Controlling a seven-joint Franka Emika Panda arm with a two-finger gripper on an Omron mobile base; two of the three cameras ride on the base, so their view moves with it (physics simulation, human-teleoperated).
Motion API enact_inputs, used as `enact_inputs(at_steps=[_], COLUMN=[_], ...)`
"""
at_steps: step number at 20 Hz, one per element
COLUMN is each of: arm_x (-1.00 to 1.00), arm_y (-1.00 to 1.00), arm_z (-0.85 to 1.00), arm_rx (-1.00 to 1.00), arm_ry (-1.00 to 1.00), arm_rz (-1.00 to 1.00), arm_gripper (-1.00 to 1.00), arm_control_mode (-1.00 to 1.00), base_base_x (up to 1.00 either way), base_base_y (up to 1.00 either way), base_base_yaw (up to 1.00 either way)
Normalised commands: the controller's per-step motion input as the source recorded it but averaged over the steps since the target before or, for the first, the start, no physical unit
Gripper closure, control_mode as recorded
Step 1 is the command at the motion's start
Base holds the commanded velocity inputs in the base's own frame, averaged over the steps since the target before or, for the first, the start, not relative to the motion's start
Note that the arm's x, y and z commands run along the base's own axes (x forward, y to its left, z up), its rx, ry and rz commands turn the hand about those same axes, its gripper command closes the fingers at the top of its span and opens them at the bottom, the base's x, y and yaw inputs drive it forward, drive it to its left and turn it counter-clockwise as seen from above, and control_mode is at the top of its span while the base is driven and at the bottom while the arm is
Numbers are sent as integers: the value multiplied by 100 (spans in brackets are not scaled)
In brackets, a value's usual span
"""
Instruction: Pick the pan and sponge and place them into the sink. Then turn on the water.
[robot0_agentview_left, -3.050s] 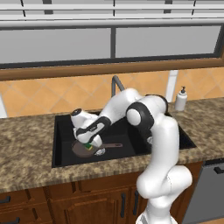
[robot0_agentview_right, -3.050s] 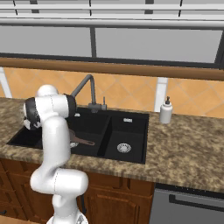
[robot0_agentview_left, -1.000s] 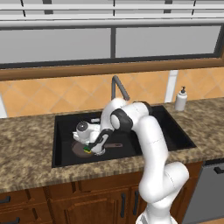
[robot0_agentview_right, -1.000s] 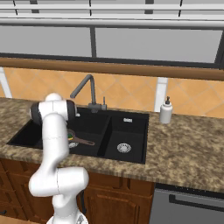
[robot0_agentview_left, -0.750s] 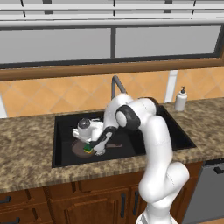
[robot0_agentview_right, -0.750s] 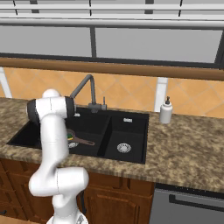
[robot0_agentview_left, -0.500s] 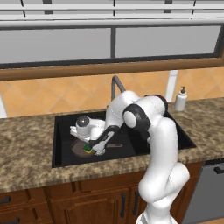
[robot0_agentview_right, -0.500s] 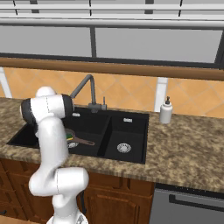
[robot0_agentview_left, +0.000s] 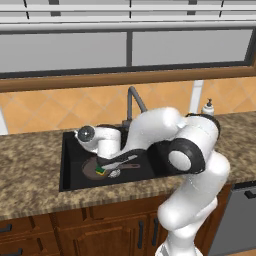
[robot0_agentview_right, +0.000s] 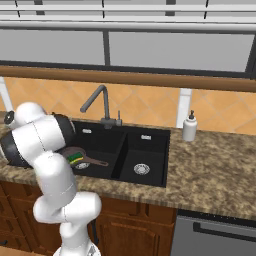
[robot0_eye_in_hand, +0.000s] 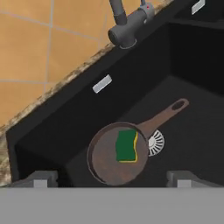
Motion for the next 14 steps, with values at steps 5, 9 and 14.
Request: enact_inputs(at_steps=[5,9,14], arm_x=[-94,-97,-94], arm_y=[-29,-46,-89], arm_z=[98,89,59], arm_rx=[14,23,37], arm_ry=[-23,-16,-33], arm_rz=[-8,-2,-2], arm_gripper=[-100,-100,-100], arm_control_mode=[-100,-100,-100], base_base_x=[0,0,0], base_base_y=[0,0,0], base_base_yaw=[0,0,0])
